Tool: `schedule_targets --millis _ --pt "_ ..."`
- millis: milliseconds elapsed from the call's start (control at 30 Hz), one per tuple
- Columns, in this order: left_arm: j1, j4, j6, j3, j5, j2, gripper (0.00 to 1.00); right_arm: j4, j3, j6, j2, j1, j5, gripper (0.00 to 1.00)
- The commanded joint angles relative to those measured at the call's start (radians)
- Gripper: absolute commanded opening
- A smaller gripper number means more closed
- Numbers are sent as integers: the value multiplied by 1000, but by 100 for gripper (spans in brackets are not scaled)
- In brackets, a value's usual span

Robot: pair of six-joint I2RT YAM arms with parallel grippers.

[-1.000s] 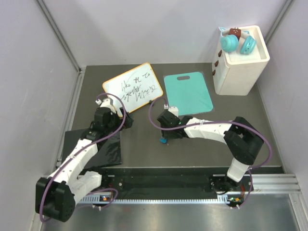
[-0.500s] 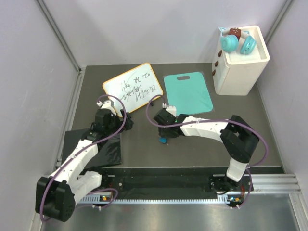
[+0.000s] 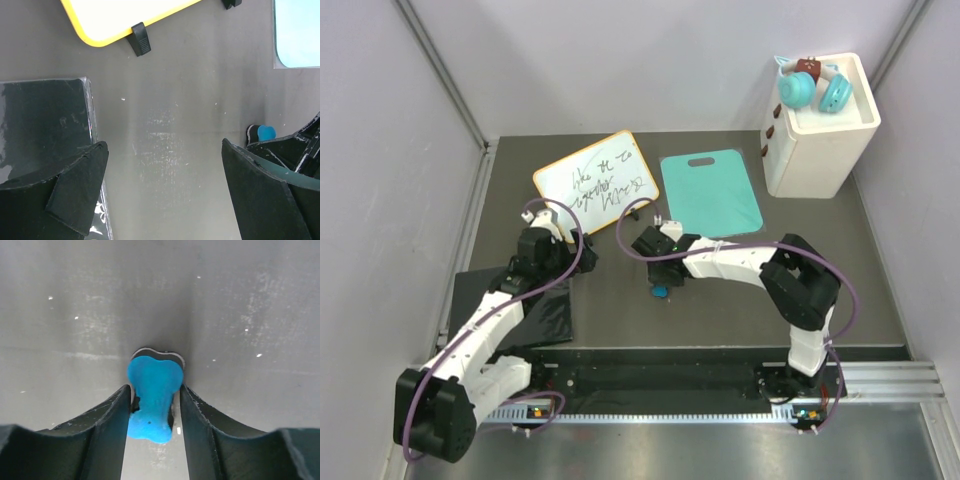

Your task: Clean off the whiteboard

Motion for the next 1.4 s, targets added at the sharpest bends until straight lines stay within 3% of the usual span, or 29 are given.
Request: schedule_targets --millis 0,67,100,167,267,433,567,833,933,1000,1167,1367 --pt "3 28 11 -13 1 -15 99 -38 49 7 35 17 52 43" --pt "3 27 9 -11 -9 -12 99 -52 64 1 52 17 70 40" --pt "3 25 9 -11 -19 -11 99 -56 66 3 54 17 72 23" --pt "2 18 3 -5 -42 -10 99 -50 58 -5 51 18 81 10" --pt "11 16 -17 12 -131 8 99 -49 47 -19 28 18 96 0" --pt "89 48 -46 93 -188 146 99 -26 37 -71 -58 17 145 0" --pt "125 189 -30 101 -164 216 99 80 -8 -169 -150 11 150 0" --pt "152 756 -1 -95 -116 246 97 313 -72 -338 -236 -80 49 0" --pt "175 829 -3 -109 -133 299 93 353 -56 -378 -227 -136 -52 0" --pt "203 875 -36 -118 -78 360 92 418 -62 -395 -224 -161 -127 0" --pt "296 1161 -124 -158 111 511 86 562 -66 -464 -207 -196 -195 0" --pt "315 1413 -136 -183 195 669 84 547 30 -510 -126 -195 -212 0"
